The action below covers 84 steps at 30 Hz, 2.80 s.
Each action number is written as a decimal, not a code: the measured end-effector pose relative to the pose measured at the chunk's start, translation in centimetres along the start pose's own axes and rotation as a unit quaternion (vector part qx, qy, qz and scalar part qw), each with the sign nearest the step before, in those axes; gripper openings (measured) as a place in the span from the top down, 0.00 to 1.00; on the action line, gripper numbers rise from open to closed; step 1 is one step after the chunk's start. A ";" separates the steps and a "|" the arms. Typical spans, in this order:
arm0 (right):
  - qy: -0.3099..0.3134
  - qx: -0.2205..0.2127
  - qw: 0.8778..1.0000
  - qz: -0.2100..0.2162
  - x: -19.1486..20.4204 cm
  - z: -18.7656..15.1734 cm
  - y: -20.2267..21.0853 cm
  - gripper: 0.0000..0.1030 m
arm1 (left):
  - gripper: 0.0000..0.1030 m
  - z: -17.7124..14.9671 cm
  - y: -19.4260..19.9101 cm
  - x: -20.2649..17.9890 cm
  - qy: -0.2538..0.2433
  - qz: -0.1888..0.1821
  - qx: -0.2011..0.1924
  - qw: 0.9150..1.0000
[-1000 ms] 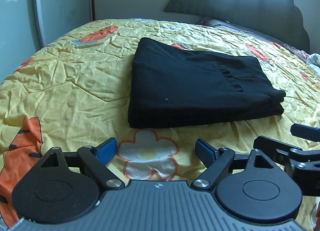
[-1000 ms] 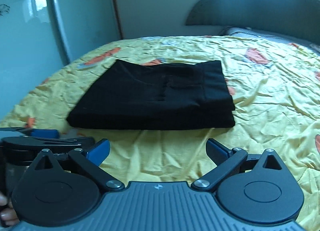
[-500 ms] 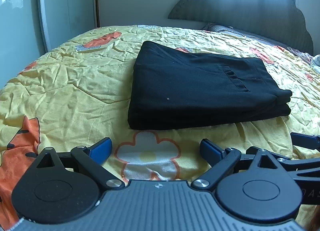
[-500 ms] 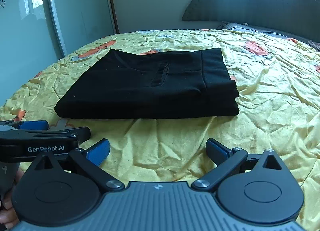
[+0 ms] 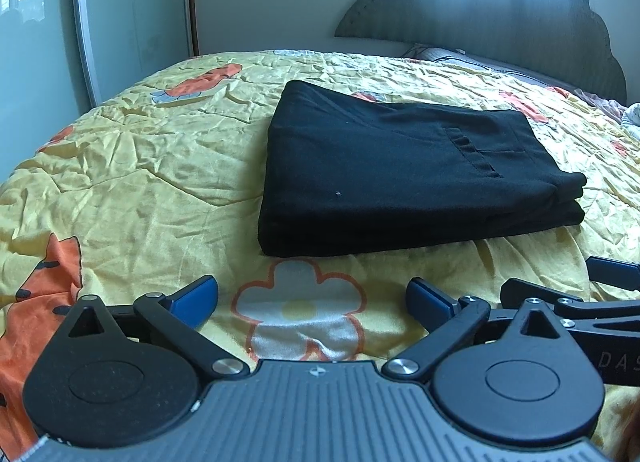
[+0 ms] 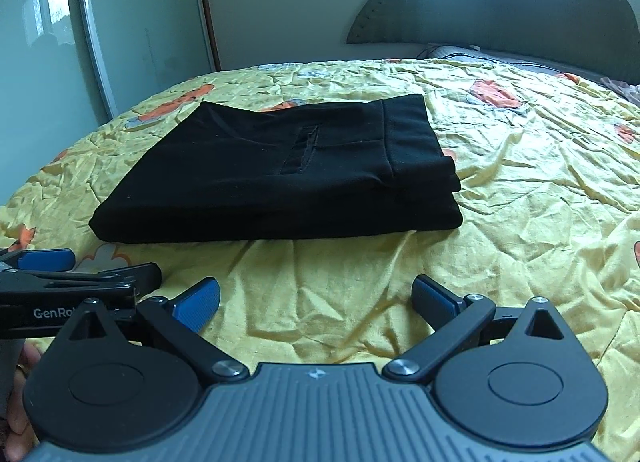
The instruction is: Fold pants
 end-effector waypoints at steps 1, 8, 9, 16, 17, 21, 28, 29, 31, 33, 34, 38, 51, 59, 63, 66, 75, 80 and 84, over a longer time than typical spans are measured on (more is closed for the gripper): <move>0.002 0.001 1.000 -0.003 0.0 0.0 0.0 0.00 | 0.01 0.0 0.0 0.0 0.000 0.000 0.000 1.000; 0.002 0.006 1.000 -0.028 -0.9 0.2 -0.1 0.00 | 0.00 -0.1 0.2 0.5 0.006 0.016 -0.003 1.000; -0.002 0.007 1.000 -0.030 -1.2 0.1 -0.2 0.00 | 0.00 -0.1 0.1 0.6 0.008 0.018 -0.003 1.000; 0.018 0.010 0.999 -0.046 -0.8 0.0 -0.5 0.00 | 0.00 -0.3 0.2 0.4 0.004 0.026 -0.008 1.000; 0.016 0.010 0.999 -0.045 -0.9 0.0 -0.4 0.00 | 0.00 -0.2 0.1 0.5 0.007 0.023 -0.007 1.000; 0.011 0.008 0.999 -0.041 -1.0 0.0 -0.4 0.00 | 0.00 -0.2 0.1 0.6 0.009 0.019 -0.006 1.000; 0.018 0.009 0.999 -0.046 -0.8 0.0 -0.5 0.00 | 0.00 -0.3 0.1 0.6 0.009 0.020 -0.006 1.000; 0.018 0.009 0.999 -0.046 -0.8 0.0 -0.5 0.00 | 0.00 -0.3 0.1 0.6 0.009 0.020 -0.006 1.000; 0.017 0.009 0.999 -0.045 -0.8 -0.1 -0.5 0.00 | 0.00 -0.3 0.1 0.6 0.009 0.020 -0.006 1.000; 0.017 0.008 0.999 -0.044 -0.8 -0.1 -0.5 0.00 | 0.00 -0.3 0.1 0.6 0.009 0.020 -0.006 1.000; 0.017 0.008 0.999 -0.044 -0.9 -0.1 -0.5 0.00 | 0.00 -0.3 0.1 0.6 0.009 0.020 -0.006 1.000; 0.017 0.008 0.999 -0.044 -0.8 0.0 -0.5 0.00 | 0.00 -0.3 0.1 0.6 0.008 0.020 -0.006 1.000; 0.017 0.008 0.999 -0.044 -0.8 -0.1 -0.5 0.00 | 0.00 -0.3 0.0 0.6 0.008 0.020 -0.006 1.000; 0.018 0.009 0.999 -0.045 -0.8 -0.1 -0.5 0.00 | 0.00 -0.3 0.0 0.6 0.008 0.020 -0.006 1.000; 0.018 0.009 0.999 -0.045 -0.8 -0.1 -0.5 0.00 | 0.00 -0.3 0.0 0.6 0.008 0.020 -0.006 1.000; 0.018 0.009 0.999 -0.045 -0.8 -0.1 -0.5 0.00 | 0.00 -0.3 0.0 0.6 0.008 0.020 -0.006 1.000; 0.018 0.008 0.999 -0.045 -0.8 -0.1 -0.5 0.00 | 0.00 -0.3 0.0 0.6 0.008 0.020 -0.006 1.000; 0.018 0.008 0.999 -0.045 -0.9 -0.1 -0.5 0.00 | 0.00 -0.3 0.0 0.6 0.009 0.020 -0.006 1.000; 0.018 0.008 0.999 -0.045 -0.9 -0.1 -0.5 0.00 | 0.00 -0.3 0.0 0.6 0.008 0.020 -0.006 1.000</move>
Point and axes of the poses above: each gripper's, at about its wrist camera, not at the fingertips, and y roughly against the way its jaws point, x to its left, z to its top, the point moved 1 cm from there along -y, roughly the way its jaws point, and after that the axes turned 4 degrees about -z, right-handed, at the moved point
